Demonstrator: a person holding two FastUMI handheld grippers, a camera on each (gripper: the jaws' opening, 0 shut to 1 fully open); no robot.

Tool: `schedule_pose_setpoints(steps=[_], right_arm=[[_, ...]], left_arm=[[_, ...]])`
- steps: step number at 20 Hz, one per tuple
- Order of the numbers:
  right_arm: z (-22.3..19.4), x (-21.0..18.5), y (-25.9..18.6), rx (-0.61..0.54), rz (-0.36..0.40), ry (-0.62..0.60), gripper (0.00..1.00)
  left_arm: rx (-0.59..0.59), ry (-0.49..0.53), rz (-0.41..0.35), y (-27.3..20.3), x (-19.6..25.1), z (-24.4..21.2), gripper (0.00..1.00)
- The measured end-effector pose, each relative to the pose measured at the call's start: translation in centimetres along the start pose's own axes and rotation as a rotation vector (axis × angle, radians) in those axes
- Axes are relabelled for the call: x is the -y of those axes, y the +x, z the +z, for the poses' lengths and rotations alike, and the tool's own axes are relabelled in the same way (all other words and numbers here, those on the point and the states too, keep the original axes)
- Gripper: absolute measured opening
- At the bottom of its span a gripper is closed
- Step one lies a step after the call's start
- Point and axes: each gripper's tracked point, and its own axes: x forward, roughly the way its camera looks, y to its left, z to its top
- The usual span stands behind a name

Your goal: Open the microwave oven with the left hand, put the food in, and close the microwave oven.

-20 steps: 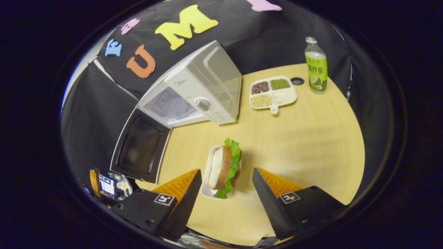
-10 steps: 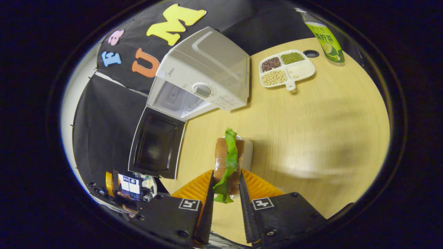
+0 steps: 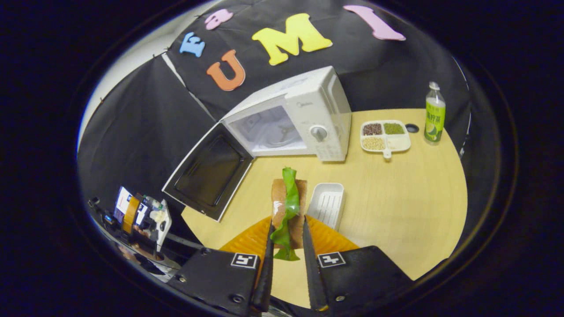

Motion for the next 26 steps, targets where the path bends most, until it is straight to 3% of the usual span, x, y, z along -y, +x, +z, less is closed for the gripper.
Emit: schedule_pose_setpoints(steps=[2, 3, 4, 5, 7, 8, 9, 10, 16, 21, 24, 25, 26], right_arm=[[0.5, -2.4, 0.0, 0.062, -0.061, -0.083, 0.36], [0.7, -3.7, 0.3, 0.095, -0.091, -0.12, 0.28], [1.0, -4.8, 0.8, 0.127, -0.118, -0.154, 0.28], [1.2, -6.2, 1.4, 0.155, -0.138, -0.18, 0.36], [1.5, -9.1, 3.0, 0.2, -0.157, -0.213, 0.36], [1.6, -10.3, 4.0, 0.218, -0.166, -0.225, 0.28], [1.8, -11.3, 5.1, 0.238, -0.178, -0.235, 0.28], [2.0, -12.2, 6.2, 0.257, -0.19, -0.233, 0.36], [3.4, -16.8, 12.9, 0.33, -0.182, -0.182, 0.36], [6.2, -16.1, 18.3, 0.397, -0.215, -0.097, 0.36], [8.5, -15.0, 21.1, 0.442, -0.185, 0.018, 0.36], [9.3, -14.7, 22.0, 0.46, -0.169, 0.073, 0.29], [10.3, -14.6, 22.8, 0.479, -0.149, 0.125, 0.36]], left_arm=[[0.014, -0.002, 0.012, -1.3, -1.6, 0.4, 0.95], [0.024, -0.002, 0.018, -2.0, -2.4, 0.6, 0.95], [0.031, -0.003, 0.028, -2.7, -3.3, 0.8, 0.95], [0.042, -0.007, 0.037, -3.4, -4.1, 1.1, 0.95], [0.08, -0.024, 0.041, -4.6, -5.3, 2.4, 0.95], [0.095, -0.033, 0.034, -5.2, -5.4, 2.8, 0.95], [0.104, -0.041, 0.034, -5.6, -5.9, 3.1, 0.95], [0.104, -0.041, 0.043, -6.2, -6.6, 3.1, 0.95], [0.115, 0.008, 0.106, -8.7, -9.5, 2.8, 0.95], [0.087, 0.014, 0.098, -8.2, -10.3, 1.5, 0.95], [0.039, 0.006, 0.083, -6.8, -10.1, -0.3, 0.95], [0.017, 0.0, 0.077, -6.1, -10.0, -0.9, 0.95], [0.002, 0.001, 0.077, -5.6, -10.1, -1.4, 0.95]])
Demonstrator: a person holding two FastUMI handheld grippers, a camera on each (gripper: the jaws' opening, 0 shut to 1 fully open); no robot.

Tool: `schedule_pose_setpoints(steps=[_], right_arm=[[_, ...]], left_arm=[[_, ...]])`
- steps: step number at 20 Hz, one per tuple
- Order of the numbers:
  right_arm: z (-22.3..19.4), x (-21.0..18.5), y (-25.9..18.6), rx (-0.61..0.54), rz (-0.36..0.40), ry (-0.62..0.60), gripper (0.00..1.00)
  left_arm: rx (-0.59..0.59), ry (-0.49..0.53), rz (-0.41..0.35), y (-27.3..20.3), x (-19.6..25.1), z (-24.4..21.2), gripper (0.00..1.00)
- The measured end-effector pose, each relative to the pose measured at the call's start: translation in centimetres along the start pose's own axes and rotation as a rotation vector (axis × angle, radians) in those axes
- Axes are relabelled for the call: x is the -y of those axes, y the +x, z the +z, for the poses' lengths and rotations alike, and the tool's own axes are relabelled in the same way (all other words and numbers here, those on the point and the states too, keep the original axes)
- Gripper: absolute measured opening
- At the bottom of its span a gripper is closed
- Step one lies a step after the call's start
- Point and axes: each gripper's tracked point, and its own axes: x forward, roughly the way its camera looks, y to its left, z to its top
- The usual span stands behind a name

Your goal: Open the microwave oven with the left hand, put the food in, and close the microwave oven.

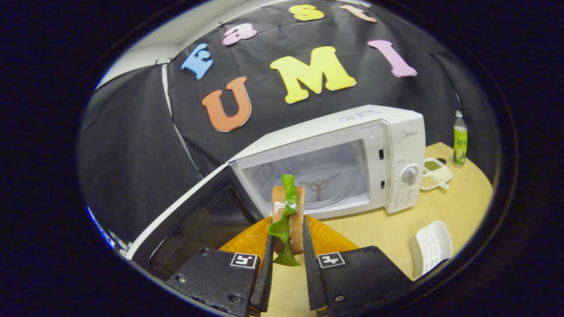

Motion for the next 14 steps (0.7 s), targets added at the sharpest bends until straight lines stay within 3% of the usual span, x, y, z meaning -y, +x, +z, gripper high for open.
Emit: schedule_pose_setpoints(steps=[4, 10, 12, 14], right_arm=[[1.2, 0.6, 5.0, 0.046, 0.001, 0.226, 0.36], [3.1, 6.0, 12.7, 0.166, -0.052, 0.518, 0.36], [3.2, 7.3, 14.9, 0.206, -0.061, 0.559, 0.36], [3.2, 8.5, 16.6, 0.243, -0.09, 0.519, 0.36]], left_arm=[[-0.064, 0.036, 0.042, 2.0, -1.1, -1.8, 0.95], [-0.081, 0.048, 0.035, 4.7, -1.0, -2.7, 0.95], [-0.079, 0.039, 0.022, 5.5, -0.8, -2.9, 0.95], [-0.082, 0.036, 0.016, 6.4, -1.0, -3.4, 0.95]])
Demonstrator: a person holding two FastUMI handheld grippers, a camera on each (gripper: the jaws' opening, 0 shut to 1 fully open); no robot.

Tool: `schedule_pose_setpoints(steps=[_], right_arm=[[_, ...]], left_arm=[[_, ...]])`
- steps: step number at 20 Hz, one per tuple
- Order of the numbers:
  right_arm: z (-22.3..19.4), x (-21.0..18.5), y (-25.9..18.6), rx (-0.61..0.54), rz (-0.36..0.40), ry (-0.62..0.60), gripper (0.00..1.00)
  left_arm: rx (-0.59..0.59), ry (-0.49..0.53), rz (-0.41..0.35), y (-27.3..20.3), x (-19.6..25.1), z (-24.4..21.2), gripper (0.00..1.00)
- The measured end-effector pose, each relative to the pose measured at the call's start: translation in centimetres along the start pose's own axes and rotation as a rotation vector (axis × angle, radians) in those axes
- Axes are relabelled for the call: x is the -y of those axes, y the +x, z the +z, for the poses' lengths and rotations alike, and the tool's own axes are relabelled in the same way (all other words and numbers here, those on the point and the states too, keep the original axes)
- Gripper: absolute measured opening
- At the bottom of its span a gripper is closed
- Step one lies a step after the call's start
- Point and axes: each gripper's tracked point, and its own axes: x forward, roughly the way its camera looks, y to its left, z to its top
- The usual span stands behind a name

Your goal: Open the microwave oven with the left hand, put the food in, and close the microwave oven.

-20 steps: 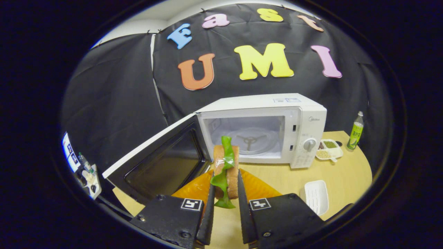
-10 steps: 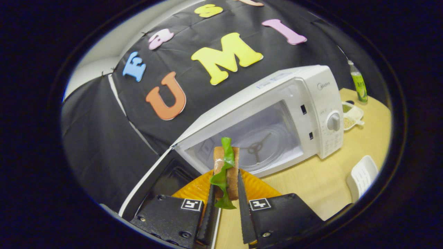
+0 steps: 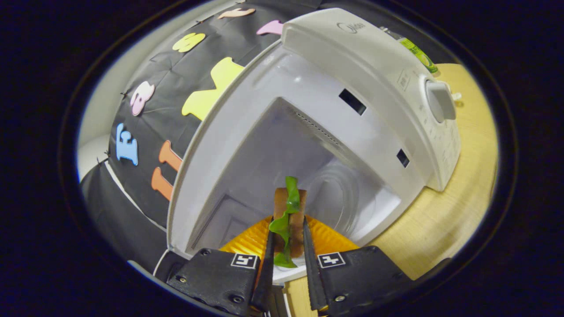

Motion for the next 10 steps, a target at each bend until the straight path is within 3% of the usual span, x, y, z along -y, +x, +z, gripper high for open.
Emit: schedule_pose_setpoints(steps=[2, 3, 4, 5, 6, 7, 10], right_arm=[[-0.8, 1.1, 1.4, 0.005, -0.027, -0.067, 0.37], [-1.1, 1.7, 1.8, 0.002, -0.044, -0.078, 0.31], [-1.4, 2.3, 2.1, -0.002, -0.06, -0.092, 0.38], [-1.4, 2.9, 2.4, 0.004, -0.08, -0.118, 0.31], [-1.2, 3.6, 2.5, 0.02, -0.108, -0.163, 0.31], [-0.9, 3.9, 2.7, 0.044, -0.119, -0.212, 0.39], [0.3, 4.3, 2.5, 0.105, -0.184, -0.419, 0.38]], left_arm=[[-0.008, -0.002, 0.015, 0.7, -0.7, -0.8, 0.95], [-0.019, 0.002, 0.032, 1.0, -1.2, -1.3, 0.95], [-0.027, 0.007, 0.043, 1.3, -1.5, -1.7, 0.95], [-0.034, 0.01, 0.045, 1.5, -1.7, -2.1, 0.95], [-0.04, 0.009, 0.047, 1.7, -1.8, -2.4, 0.95], [-0.045, 0.005, 0.049, 1.8, -1.9, -2.6, 0.95], [-0.037, -0.004, 0.044, 1.9, -2.0, -3.0, 0.95]])
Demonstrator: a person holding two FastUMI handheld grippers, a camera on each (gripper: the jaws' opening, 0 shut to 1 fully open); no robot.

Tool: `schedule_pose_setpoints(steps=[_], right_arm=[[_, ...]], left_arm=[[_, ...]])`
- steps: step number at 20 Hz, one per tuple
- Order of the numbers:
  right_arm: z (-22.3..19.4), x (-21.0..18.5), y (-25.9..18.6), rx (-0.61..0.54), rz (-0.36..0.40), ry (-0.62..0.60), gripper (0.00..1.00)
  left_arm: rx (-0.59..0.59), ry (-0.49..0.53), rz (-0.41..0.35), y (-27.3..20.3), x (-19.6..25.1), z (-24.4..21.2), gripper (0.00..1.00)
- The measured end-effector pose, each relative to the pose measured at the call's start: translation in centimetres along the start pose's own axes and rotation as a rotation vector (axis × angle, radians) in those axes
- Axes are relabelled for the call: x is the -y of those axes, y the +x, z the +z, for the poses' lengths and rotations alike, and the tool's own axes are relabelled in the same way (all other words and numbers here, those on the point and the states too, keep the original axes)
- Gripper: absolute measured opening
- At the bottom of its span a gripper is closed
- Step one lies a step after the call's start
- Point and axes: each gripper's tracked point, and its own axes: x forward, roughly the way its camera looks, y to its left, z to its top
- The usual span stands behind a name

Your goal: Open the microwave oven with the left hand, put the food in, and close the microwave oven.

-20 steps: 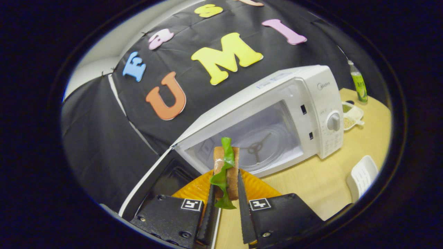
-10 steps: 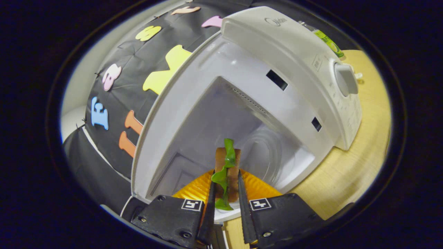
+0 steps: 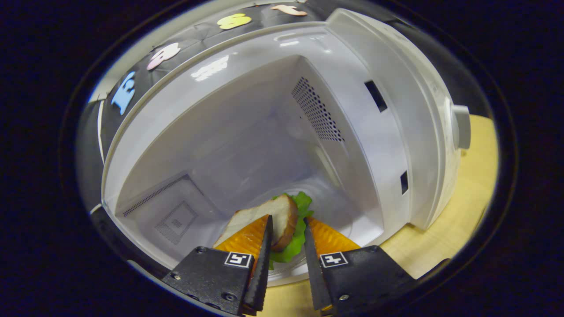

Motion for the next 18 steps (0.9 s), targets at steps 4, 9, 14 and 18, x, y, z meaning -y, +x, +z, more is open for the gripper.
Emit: schedule_pose_setpoints(steps=[4, 9, 14, 18], right_arm=[[0.9, -0.3, -1.1, 0.029, -0.019, -0.175, 0.67], [2.2, -1.1, -3.7, 0.028, 0.024, -0.249, 0.9], [3.4, -2.0, -8.8, 0.023, 0.105, -0.342, 0.97], [5.6, -1.7, -14.7, 0.053, 0.16, -0.391, 0.97]], left_arm=[[0.009, 0.005, 0.012, 0.2, -0.7, -0.4, 0.84], [0.017, 0.026, 0.019, -0.4, -1.1, -0.9, 0.84], [0.023, -0.006, -0.028, -0.2, -0.4, -2.0, 0.95], [0.033, -0.004, -0.045, 0.8, -0.6, -2.5, 0.94]])
